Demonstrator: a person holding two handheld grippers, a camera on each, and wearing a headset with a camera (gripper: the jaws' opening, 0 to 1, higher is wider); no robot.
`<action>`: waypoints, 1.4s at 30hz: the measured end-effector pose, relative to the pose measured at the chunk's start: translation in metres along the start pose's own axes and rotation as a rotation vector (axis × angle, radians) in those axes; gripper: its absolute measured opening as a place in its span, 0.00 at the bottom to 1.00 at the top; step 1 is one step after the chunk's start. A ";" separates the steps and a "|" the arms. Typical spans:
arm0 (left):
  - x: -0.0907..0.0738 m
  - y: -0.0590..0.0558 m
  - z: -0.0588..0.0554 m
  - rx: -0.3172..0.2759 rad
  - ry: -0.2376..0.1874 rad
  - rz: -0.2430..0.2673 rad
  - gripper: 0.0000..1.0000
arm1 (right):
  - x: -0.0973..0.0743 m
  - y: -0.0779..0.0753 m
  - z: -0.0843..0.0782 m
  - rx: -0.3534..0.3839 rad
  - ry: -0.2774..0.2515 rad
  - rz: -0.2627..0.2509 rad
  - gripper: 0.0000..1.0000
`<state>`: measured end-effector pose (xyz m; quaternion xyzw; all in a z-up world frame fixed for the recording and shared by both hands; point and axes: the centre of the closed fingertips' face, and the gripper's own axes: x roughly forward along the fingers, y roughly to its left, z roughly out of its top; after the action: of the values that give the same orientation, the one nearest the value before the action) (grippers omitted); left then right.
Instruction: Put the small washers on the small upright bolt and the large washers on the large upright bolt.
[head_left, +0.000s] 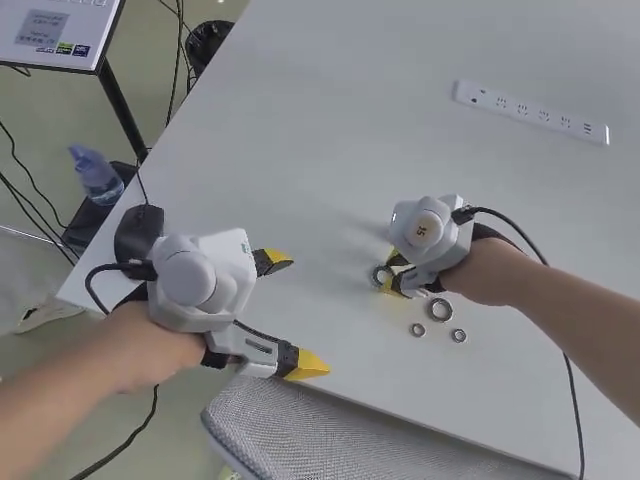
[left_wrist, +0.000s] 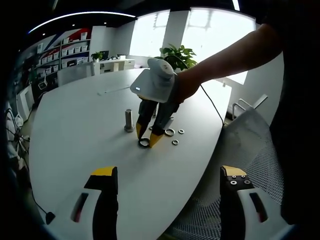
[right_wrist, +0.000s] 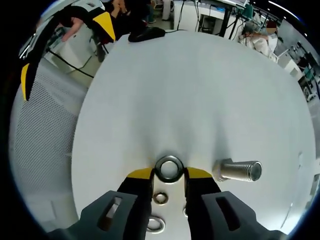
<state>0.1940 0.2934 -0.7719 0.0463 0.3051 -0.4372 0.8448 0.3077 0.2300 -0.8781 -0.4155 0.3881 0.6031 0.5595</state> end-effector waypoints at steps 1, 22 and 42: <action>0.000 0.000 0.000 0.001 0.001 0.001 0.84 | 0.001 0.000 0.000 -0.012 0.007 -0.001 0.26; -0.001 -0.002 0.005 -0.006 -0.021 0.009 0.80 | -0.002 -0.002 -0.001 0.038 0.169 0.014 0.20; -0.006 0.004 0.006 -0.015 -0.033 0.030 0.79 | -0.013 0.000 -0.009 0.071 0.146 0.031 0.20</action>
<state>0.1970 0.2985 -0.7645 0.0373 0.2935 -0.4228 0.8566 0.3091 0.2167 -0.8689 -0.4325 0.4553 0.5656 0.5346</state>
